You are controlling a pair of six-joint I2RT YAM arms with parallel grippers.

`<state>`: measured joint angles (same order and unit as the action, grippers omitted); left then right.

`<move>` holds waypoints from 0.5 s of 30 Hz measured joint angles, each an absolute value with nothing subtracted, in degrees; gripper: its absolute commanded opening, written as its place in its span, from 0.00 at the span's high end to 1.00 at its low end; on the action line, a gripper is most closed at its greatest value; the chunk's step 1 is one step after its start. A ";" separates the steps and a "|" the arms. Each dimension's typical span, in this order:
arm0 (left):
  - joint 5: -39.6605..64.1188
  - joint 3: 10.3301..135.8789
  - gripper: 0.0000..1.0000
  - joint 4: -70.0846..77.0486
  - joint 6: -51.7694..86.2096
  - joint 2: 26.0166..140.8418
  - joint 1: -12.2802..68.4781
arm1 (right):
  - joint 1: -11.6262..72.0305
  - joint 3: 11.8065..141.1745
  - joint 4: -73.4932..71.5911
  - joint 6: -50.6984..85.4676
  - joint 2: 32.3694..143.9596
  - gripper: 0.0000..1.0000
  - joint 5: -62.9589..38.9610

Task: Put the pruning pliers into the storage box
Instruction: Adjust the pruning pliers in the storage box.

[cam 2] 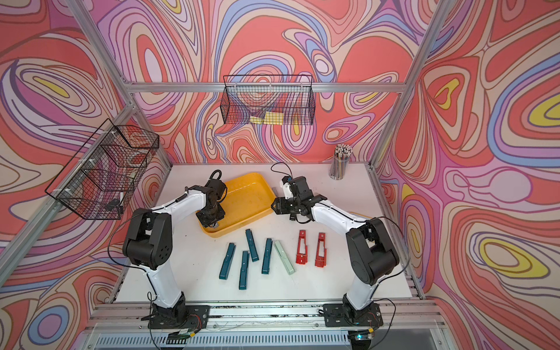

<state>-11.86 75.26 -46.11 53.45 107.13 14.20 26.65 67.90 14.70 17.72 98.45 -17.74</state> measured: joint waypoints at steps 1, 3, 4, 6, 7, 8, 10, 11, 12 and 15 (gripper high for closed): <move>-11.86 75.26 0.53 -46.30 53.30 106.96 14.20 | 26.65 67.90 14.70 17.72 98.48 0.39 -17.85; -11.86 75.26 0.54 -46.65 53.12 106.28 14.20 | 26.65 67.92 14.70 17.72 98.48 0.39 -17.96; -11.86 75.26 0.57 -46.78 53.01 105.71 14.20 | 26.65 67.92 14.70 17.74 98.50 0.39 -18.04; -11.81 75.26 0.65 -46.89 52.73 104.42 14.20 | 26.65 67.92 14.70 17.74 98.61 0.39 -18.11; -11.75 75.26 0.72 -46.89 52.71 103.72 14.20 | 26.65 67.92 14.70 17.74 98.72 0.39 -18.11; -11.57 75.26 0.76 -46.87 52.56 103.18 14.20 | 26.65 67.92 14.70 17.74 98.80 0.39 -18.13; -11.11 75.35 0.84 -46.81 52.27 102.52 14.20 | 26.65 67.92 14.72 17.74 98.94 0.39 -18.13; -10.81 75.53 0.88 -46.81 52.14 102.52 14.20 | 26.65 67.92 14.72 17.74 98.96 0.39 -18.11; -10.39 75.88 0.94 -46.78 52.10 102.69 14.20 | 26.65 67.94 14.72 17.74 99.00 0.39 -18.13; -9.04 77.97 1.00 -46.30 52.01 104.33 14.20 | 26.65 68.25 14.76 17.74 99.22 0.39 -18.11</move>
